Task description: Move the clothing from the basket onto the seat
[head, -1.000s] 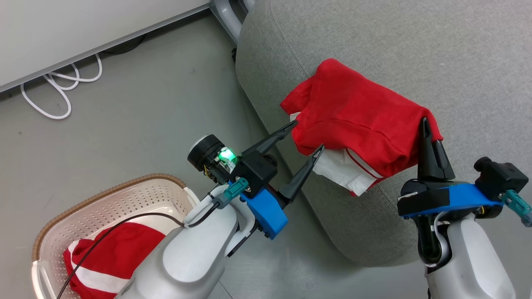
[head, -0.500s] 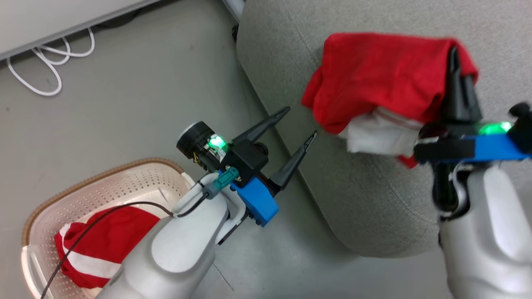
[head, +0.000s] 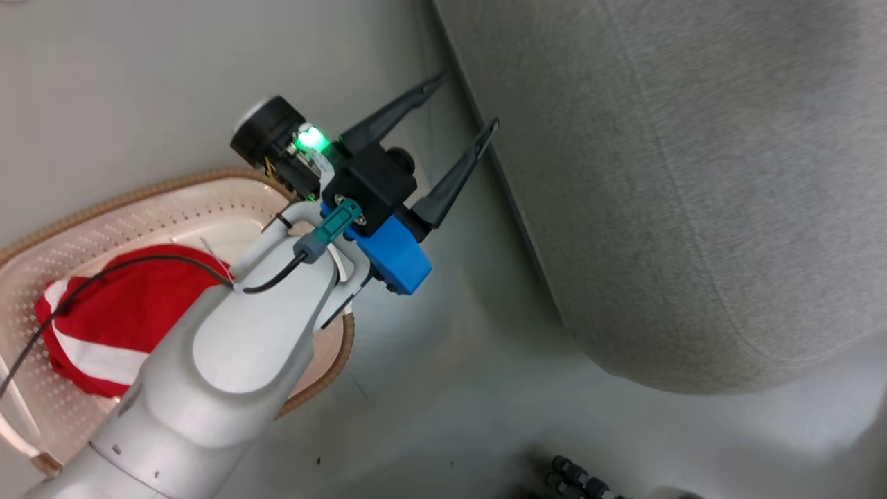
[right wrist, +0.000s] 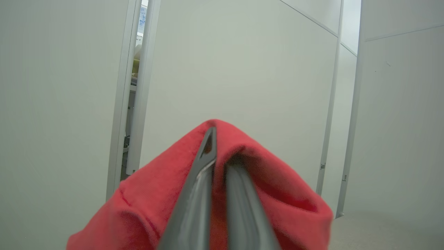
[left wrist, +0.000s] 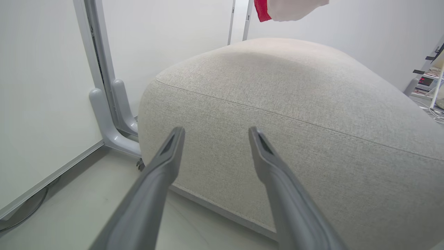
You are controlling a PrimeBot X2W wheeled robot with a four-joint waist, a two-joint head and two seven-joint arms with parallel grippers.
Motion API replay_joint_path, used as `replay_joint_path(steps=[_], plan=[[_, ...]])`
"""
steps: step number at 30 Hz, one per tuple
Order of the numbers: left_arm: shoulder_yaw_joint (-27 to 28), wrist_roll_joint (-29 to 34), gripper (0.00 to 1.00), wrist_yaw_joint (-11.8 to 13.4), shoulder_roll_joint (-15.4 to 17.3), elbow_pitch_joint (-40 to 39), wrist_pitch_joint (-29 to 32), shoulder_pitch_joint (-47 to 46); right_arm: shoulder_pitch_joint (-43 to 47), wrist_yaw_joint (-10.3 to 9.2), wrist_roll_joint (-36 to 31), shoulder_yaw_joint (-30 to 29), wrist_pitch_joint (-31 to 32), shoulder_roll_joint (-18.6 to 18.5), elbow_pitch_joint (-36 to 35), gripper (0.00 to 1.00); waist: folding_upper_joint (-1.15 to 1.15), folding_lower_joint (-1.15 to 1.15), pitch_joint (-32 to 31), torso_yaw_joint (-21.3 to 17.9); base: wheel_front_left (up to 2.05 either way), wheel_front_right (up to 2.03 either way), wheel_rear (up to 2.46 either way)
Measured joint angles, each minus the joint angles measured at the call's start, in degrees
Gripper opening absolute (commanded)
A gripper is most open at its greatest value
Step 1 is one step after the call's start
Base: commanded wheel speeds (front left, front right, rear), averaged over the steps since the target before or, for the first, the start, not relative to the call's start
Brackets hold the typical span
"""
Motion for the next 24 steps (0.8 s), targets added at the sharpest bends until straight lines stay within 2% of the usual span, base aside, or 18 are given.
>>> replay_joint_path(steps=[4,9,12,16,24], plan=[[-0.15,0.54,1.00,0.00,0.77,-1.83,0.94,-1.91,-3.21,0.00,0.04,-3.39,0.00,-3.94,3.61,0.00,0.00,0.00,4.37,0.76,0.00,0.00,0.00],[-0.85,0.98,1.00,0.00,1.23,-3.70,1.60,-3.24,-4.40,0.00,-0.19,-5.54,0.01,-5.67,10.15,0.00,0.00,0.01,8.85,2.16,0.00,0.00,0.00],[-1.19,0.99,1.00,0.00,1.44,-4.45,1.77,-3.42,-4.43,0.00,-0.40,-7.32,0.00,-5.39,13.34,0.00,0.00,0.00,10.67,3.21,0.00,0.00,0.00],[-1.33,0.98,1.00,0.09,1.70,-5.13,1.78,-3.70,-3.37,0.01,-2.07,-7.21,0.00,-3.20,16.64,0.00,0.00,0.01,12.02,4.29,0.00,0.00,0.00],[-1.62,0.79,1.00,0.51,1.98,-5.53,1.79,-3.76,-0.31,0.01,-3.24,-7.06,-0.01,-0.21,22.86,0.00,0.00,0.00,11.84,4.90,0.00,0.00,0.00]])
